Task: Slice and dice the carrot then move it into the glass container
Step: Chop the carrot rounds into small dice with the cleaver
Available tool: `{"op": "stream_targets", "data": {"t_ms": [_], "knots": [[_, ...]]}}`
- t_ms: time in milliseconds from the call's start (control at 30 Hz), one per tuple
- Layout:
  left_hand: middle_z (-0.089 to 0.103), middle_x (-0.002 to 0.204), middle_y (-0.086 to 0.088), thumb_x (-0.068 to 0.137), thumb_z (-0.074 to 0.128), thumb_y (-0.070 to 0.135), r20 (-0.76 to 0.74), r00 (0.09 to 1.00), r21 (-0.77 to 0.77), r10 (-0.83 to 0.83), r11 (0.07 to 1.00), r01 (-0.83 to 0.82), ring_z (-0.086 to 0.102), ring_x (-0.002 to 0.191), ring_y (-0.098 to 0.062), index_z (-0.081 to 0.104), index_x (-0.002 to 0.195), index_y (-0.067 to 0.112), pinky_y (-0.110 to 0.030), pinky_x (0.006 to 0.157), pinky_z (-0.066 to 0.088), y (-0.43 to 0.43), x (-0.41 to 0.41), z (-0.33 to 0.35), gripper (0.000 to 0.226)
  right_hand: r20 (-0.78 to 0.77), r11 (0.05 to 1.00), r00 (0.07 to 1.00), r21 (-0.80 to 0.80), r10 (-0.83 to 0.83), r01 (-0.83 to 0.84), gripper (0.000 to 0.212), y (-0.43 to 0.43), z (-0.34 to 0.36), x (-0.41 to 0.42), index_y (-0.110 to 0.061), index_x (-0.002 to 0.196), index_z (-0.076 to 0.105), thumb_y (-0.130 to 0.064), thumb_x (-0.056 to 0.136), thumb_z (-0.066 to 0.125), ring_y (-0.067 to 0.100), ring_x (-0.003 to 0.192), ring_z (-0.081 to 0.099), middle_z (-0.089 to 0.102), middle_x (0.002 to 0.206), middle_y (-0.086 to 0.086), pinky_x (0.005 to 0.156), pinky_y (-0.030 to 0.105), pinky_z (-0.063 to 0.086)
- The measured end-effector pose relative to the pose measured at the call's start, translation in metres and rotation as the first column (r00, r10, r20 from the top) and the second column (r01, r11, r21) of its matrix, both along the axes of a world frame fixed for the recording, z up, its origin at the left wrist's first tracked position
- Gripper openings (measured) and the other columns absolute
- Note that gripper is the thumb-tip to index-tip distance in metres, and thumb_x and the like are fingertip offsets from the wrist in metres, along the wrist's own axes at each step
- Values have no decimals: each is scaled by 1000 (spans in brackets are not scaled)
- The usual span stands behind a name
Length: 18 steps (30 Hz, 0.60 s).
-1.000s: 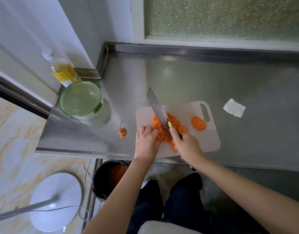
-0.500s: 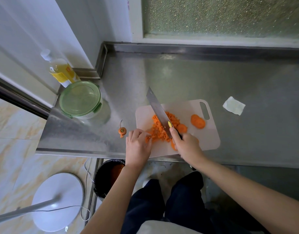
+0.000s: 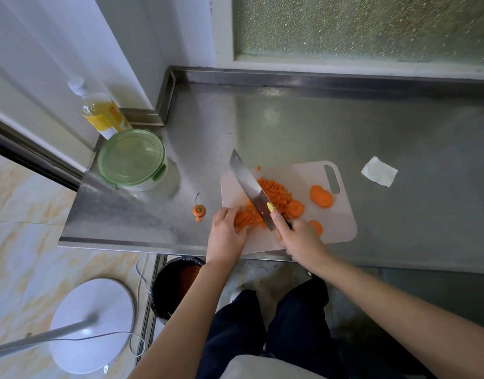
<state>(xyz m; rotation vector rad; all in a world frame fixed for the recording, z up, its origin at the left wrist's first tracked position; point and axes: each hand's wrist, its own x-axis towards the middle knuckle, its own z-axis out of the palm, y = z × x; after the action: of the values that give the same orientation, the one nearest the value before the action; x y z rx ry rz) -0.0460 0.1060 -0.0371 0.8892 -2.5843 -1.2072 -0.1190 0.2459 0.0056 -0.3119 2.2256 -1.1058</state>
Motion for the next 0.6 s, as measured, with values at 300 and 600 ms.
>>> {"op": "stream_targets", "data": {"t_ms": [300, 600], "knots": [[60, 96, -6, 83, 67, 6, -80, 977, 72, 196, 979, -191, 61, 85, -21, 69, 100, 3, -9, 77, 38, 3, -3, -3, 16, -37, 990, 993, 91, 112, -109, 60, -7, 4, 4, -11, 50, 43, -47, 98, 39, 14, 46, 45, 43, 46, 1, 51, 28, 33], [59, 88, 1, 80, 69, 3, -91, 966, 68, 243, 969, -237, 55, 78, -11, 72, 90, 5, 0, 73, 34, 4, -5, -1, 10, -33, 976, 989, 172, 141, -133, 62, -14, 7, 3, -14, 48, 39, -48, 99, 34, 14, 49, 44, 41, 47, 0, 49, 26, 27]]}}
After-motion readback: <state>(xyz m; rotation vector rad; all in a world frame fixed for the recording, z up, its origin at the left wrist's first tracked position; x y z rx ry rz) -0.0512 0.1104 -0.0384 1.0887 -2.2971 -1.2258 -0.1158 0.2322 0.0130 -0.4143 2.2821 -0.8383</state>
